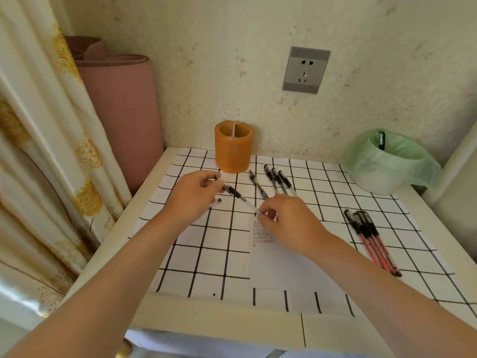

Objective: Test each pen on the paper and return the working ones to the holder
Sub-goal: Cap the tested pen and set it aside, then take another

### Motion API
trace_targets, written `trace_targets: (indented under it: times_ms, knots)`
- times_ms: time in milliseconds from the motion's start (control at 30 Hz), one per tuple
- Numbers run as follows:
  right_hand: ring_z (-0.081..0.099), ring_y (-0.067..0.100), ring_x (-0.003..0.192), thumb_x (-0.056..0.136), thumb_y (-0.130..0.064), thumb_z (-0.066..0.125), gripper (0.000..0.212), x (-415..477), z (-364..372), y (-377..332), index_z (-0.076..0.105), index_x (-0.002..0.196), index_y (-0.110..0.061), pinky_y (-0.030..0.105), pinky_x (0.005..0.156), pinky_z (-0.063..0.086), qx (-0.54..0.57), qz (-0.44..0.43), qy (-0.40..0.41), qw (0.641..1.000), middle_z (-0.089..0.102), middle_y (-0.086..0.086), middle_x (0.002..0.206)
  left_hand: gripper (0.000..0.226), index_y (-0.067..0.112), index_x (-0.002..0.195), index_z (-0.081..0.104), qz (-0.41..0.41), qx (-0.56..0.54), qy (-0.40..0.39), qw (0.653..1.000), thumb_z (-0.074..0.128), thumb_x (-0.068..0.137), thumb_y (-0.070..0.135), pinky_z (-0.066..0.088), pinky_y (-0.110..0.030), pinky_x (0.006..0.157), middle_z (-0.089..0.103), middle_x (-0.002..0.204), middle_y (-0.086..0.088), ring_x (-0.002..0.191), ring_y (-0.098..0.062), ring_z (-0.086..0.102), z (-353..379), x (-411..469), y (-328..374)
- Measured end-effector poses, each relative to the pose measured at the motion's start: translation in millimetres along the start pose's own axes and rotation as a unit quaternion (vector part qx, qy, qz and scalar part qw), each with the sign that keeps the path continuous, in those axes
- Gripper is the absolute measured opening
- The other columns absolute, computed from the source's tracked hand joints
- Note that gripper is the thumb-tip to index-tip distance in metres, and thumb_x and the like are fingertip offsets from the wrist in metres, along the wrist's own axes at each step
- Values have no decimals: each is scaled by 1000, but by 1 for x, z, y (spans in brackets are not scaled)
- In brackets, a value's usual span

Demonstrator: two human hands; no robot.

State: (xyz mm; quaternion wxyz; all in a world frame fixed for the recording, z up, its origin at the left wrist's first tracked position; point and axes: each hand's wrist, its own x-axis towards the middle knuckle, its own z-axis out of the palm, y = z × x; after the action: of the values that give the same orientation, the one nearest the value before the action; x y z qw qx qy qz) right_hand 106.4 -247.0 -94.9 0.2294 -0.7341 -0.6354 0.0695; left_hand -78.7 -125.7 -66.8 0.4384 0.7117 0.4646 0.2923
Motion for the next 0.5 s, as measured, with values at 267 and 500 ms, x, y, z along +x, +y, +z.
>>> trace_targets:
  times_ms: [267, 500]
  knots:
    - [59, 17, 57, 94, -27, 56, 22, 38, 7, -9, 72, 84, -16, 26, 54, 49, -85, 142, -10, 986, 63, 1, 65, 19, 32, 113, 66, 18, 361, -24, 932, 60, 95, 31, 53, -33, 82, 63, 111, 7, 97, -14, 59, -21, -2, -21]
    - [60, 21, 72, 90, -16, 56, 12, 51, 17, -5, 64, 99, -15, 28, 58, 45, -109, 167, 12, 980, 62, 1, 80, 26, 25, 118, 66, 7, 453, -81, 888, 65, 92, 20, 55, -34, 84, 62, 111, 2, 99, -18, 61, -31, -9, -30]
